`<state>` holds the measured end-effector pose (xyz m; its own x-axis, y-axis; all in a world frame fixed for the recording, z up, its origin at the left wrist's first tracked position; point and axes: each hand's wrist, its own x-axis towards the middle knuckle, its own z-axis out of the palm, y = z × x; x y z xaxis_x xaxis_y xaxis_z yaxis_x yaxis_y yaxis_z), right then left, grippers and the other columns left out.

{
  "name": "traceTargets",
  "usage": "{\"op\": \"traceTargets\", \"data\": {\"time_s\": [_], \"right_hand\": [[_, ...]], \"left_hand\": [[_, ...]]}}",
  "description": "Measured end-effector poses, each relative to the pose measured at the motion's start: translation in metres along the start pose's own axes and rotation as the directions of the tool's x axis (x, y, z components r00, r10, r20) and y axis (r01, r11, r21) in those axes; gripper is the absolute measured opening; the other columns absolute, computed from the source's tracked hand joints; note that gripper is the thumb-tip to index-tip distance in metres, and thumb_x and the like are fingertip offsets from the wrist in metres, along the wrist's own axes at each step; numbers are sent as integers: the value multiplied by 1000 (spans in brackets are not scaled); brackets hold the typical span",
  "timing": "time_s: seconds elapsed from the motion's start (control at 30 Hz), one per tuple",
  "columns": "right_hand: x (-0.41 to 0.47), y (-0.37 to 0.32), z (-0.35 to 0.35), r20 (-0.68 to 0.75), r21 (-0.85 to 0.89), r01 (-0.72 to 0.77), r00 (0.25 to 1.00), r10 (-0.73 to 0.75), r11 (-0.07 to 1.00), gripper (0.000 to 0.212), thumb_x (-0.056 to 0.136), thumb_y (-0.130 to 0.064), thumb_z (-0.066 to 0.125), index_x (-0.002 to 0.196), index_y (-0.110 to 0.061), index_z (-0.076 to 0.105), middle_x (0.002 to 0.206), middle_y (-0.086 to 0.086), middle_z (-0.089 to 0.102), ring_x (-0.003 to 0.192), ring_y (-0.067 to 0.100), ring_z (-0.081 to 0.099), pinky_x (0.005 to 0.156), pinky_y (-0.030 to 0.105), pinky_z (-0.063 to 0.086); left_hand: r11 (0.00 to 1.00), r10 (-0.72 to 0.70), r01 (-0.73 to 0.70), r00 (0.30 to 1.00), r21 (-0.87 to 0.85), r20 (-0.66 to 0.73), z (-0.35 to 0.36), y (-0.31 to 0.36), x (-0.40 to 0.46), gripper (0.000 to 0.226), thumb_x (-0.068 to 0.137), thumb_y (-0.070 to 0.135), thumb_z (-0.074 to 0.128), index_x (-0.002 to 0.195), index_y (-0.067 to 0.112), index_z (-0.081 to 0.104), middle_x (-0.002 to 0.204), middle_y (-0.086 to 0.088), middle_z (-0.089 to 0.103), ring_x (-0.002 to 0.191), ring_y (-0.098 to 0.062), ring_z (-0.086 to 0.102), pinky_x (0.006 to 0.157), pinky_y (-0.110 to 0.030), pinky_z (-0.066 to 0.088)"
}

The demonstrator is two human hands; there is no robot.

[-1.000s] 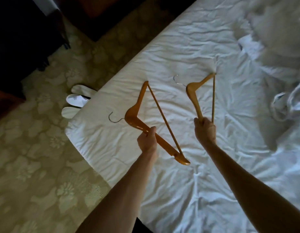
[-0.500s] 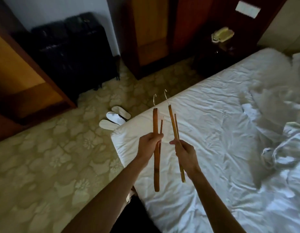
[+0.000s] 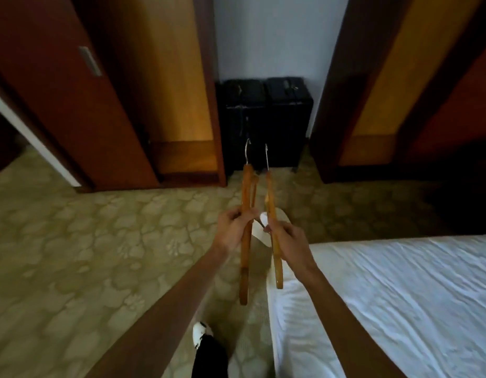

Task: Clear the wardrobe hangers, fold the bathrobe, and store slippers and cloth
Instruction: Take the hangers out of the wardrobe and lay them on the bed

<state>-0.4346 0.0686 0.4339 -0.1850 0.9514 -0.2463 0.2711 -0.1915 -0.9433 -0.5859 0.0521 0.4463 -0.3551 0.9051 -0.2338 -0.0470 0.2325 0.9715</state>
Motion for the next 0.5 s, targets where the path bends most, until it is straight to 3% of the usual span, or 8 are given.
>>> {"op": "traceTargets", "data": {"time_s": [0.07, 0.13, 0.23, 0.37, 0.43, 0.5], "right_hand": [[27, -26, 42, 43, -8, 25, 999, -25, 1000, 35, 96, -51, 58, 75, -28, 75, 62, -14, 66, 76, 10, 65, 77, 31, 52], [53, -52, 85, 100, 9, 60, 993, -60, 998, 40, 96, -49, 58, 62, -30, 70, 58, -12, 61, 70, 13, 63, 75, 37, 51], [90, -89, 146, 142, 33, 103, 984, -107, 994, 34, 96, -46, 60, 71, -27, 73, 58, -14, 60, 68, 11, 59, 75, 36, 48], [133, -134, 215, 203, 34, 145, 968, -149, 989, 30, 98, -43, 57, 84, -21, 72, 60, -15, 61, 66, 3, 61, 69, 20, 45], [152, -156, 243, 219, 26, 188, 957, -189, 982, 31, 98, -40, 56, 84, -17, 72, 55, -18, 60, 57, -7, 57, 59, 9, 42], [173, -176, 269, 242, 24, 220, 945, -219, 975, 34, 99, -38, 56, 84, -12, 73, 53, -18, 58, 54, -7, 54, 56, 7, 41]], "left_hand": [[1000, 17, -18, 999, -12, -48, -45, 11, 29, 27, 90, 23, 72, 73, 5, 62, 53, 2, 46, 47, -9, 43, 47, -17, 37], [999, 30, -32, 997, -30, -75, -90, 21, 59, 26, 91, 25, 71, 75, 7, 63, 52, 5, 47, 47, -6, 45, 48, -15, 39], [997, 69, -73, 992, -36, -105, -155, 41, 104, 26, 91, 28, 72, 74, 9, 65, 56, 5, 50, 51, -6, 47, 50, -13, 40], [993, 88, -98, 984, -59, -157, -228, 70, 152, 26, 91, 23, 72, 68, 13, 64, 51, 12, 53, 49, -1, 50, 52, -11, 41], [991, 99, -113, 975, -64, -197, -258, 81, 172, 28, 89, 28, 74, 69, 11, 65, 55, 7, 54, 53, -5, 51, 55, -14, 42], [988, 111, -132, 967, -82, -229, -283, 92, 194, 29, 87, 31, 75, 71, 8, 66, 65, -3, 56, 61, -10, 54, 60, -20, 45]]}}
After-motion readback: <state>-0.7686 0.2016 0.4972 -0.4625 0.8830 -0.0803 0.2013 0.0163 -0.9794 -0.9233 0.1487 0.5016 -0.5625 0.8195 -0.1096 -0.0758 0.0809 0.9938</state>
